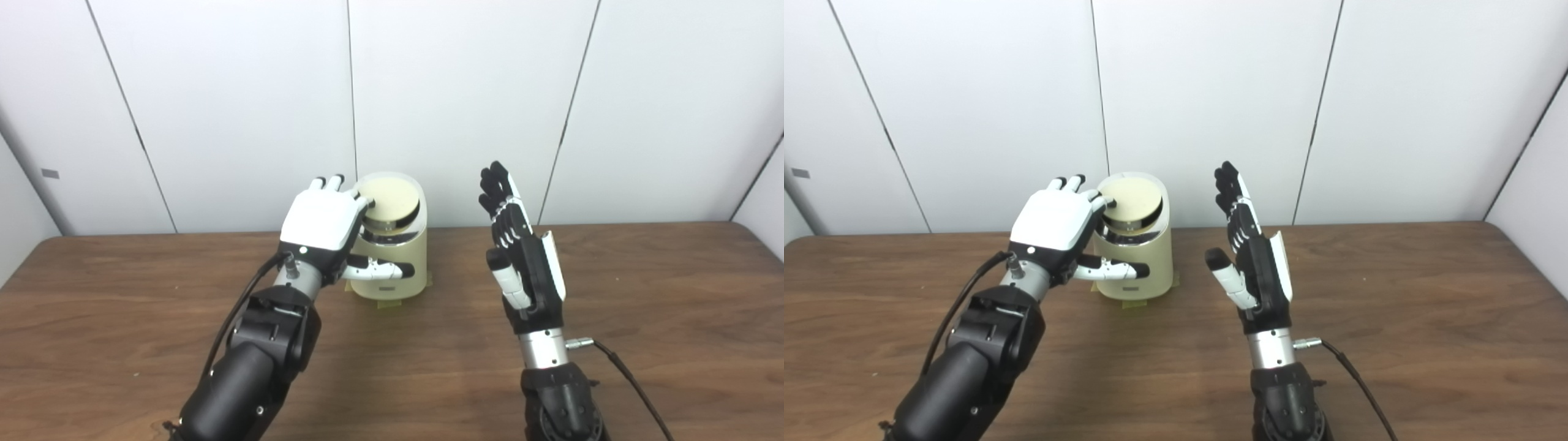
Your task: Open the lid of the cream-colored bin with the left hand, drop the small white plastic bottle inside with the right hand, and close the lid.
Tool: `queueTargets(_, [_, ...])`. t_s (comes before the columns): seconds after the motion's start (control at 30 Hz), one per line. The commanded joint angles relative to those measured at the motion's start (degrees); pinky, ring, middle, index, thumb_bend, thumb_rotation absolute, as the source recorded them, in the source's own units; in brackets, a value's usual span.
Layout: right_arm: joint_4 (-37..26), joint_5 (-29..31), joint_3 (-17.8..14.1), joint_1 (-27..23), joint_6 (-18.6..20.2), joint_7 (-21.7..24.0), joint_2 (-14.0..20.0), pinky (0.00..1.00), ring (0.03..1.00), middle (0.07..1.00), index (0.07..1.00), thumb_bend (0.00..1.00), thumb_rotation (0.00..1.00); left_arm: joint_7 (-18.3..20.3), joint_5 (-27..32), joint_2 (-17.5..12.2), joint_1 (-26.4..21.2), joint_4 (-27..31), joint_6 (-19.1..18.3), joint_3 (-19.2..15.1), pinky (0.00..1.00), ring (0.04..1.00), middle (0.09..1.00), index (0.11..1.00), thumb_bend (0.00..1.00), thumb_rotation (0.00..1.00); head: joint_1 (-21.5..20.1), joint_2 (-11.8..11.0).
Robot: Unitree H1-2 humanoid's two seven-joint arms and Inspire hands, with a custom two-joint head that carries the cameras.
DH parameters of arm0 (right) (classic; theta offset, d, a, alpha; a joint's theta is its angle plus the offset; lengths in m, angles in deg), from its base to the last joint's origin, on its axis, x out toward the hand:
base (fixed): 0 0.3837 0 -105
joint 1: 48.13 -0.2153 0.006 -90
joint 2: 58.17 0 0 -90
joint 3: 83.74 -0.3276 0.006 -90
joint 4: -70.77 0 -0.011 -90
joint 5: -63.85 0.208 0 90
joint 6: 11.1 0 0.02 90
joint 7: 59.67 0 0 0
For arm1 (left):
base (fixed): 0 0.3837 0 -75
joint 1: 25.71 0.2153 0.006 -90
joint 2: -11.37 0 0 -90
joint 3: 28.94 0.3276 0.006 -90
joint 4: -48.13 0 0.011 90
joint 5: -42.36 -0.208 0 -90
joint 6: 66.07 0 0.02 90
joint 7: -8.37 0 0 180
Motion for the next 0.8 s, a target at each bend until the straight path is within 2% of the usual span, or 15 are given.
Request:
queueTargets(0.0, [-2.35, 0.3, -0.12, -1.83, -0.58, 0.04, -0.35, 0.95, 0.96, 0.952, 0.952, 0.67, 0.86, -1.46, -1.45, 0.11, -1.39, 1.48, 0.95, -0.46, 1.0, 1.0, 0.893, 0.859, 0.9, 0.91, -0.1, 0.13])
queueTargets(0.2, [-2.16, 0.63, -0.02, -1.96, -0.96, 0.36, -0.27, 0.95, 0.96, 0.953, 0.956, 0.66, 0.86, -2.59, -2.51, 0.17, -0.57, 0.24, 2.98, -0.12, 1.0, 0.979, 0.873, 0.831, 0.9, 0.91, -0.21, 0.3])
queueTargets(0.47, [-2.8, 1.36, -0.01, -1.88, 0.11, 0.35, -0.62, 0.95, 0.959, 0.953, 0.955, 0.65, 0.85, -2.68, -4.41, 0.25, 0.04, -2.25, 6.09, 1.6, 1.0, 0.997, 0.888, 0.857, 0.89, 0.91, -0.4, 0.48])
queueTargets(0.67, [-3.41, 1.82, 0.07, -1.67, 0.75, 0.44, -0.87, 0.95, 0.962, 0.953, 0.955, 0.65, 0.84, -5.67, -8.12, -0.53, 0.04, -5.63, 8.21, 4.34, 1.0, 0.97, 0.865, 0.852, 0.88, 0.92, -0.47, 0.76])
queueTargets(0.77, [-3.35, 2.01, 0.09, -1.62, 0.82, 0.43, -0.97, 0.95, 0.962, 0.954, 0.955, 0.65, 0.83, -5.89, -9.69, -1.01, -0.25, -7.21, 9.34, 5.71, 1.0, 0.976, 0.872, 0.858, 0.88, 0.87, -0.61, 0.79])
